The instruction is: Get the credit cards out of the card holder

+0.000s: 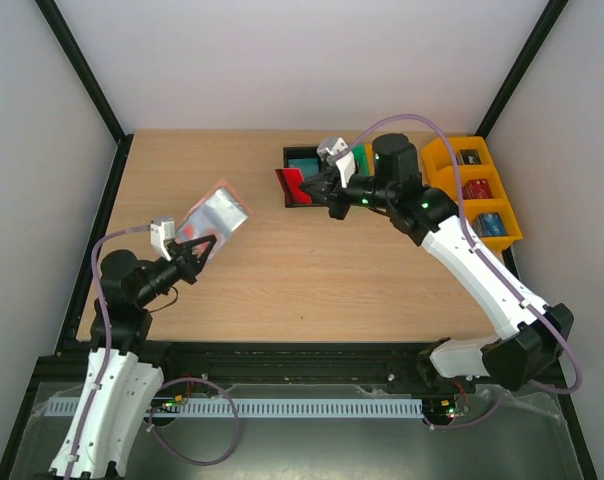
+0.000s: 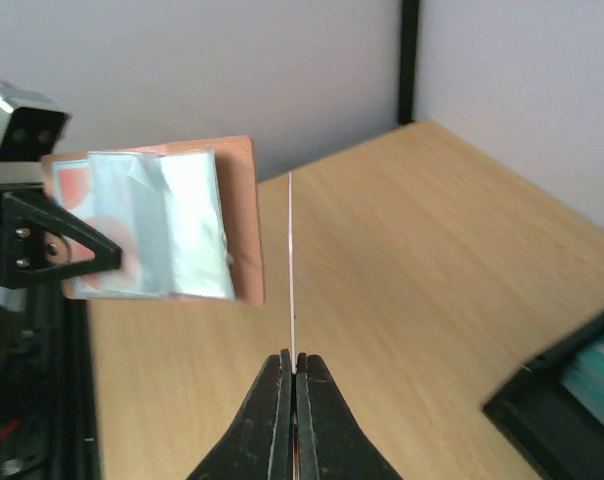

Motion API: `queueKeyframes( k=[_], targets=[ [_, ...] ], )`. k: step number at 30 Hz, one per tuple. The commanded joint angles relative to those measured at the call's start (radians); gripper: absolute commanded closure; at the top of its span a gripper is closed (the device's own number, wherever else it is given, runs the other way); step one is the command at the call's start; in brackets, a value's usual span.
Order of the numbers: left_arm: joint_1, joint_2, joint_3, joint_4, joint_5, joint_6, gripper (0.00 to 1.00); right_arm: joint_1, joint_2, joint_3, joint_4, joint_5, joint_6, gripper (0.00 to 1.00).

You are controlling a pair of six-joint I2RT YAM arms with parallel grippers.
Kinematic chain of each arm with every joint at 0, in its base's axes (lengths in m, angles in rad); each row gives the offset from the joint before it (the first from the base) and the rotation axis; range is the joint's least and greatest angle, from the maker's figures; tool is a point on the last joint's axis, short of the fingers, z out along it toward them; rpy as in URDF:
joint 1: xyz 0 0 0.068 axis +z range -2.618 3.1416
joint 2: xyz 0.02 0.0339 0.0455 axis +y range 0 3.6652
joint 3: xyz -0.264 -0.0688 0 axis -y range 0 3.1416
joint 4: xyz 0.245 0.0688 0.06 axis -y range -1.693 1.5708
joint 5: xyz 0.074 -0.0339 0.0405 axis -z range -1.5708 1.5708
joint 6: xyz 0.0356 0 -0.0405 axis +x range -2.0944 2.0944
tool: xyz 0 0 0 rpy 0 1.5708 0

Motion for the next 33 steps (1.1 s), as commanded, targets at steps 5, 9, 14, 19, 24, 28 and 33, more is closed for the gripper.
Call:
queueKeyframes(
  k=[5, 9, 14, 19, 24, 28, 33],
  targets=[
    [0.071, -0.039, -0.129, -0.026, -0.227, -0.168, 0.98, 0.016, -0.039, -0.046, 0.057, 0.471, -0.144, 0.99],
    [0.111, -0.087, -0.178, 0.004, -0.226, -0.211, 0.98, 0.068, -0.131, -0.187, 0.206, 0.720, -0.392, 0.98],
    [0.155, -0.162, -0.213, 0.018, -0.244, -0.218, 0.98, 0.197, -0.255, -0.484, 0.451, 0.921, -0.948, 0.98],
    [0.195, -0.227, -0.249, 0.047, -0.259, -0.258, 0.98, 0.269, -0.289, -0.674, 0.744, 1.062, -1.323, 0.98],
    [0.225, -0.248, -0.273, 0.067, -0.266, -0.285, 0.98, 0.283, -0.245, -0.732, 0.899, 1.165, -1.514, 0.98],
    [0.241, -0.249, -0.287, 0.073, -0.278, -0.304, 0.98, 0.285, -0.208, -0.740, 0.926, 1.190, -1.553, 0.98],
    [0.242, -0.248, -0.294, 0.084, -0.271, -0.310, 0.98, 0.285, -0.149, -0.754, 1.037, 1.243, -1.584, 0.98]
  ],
)
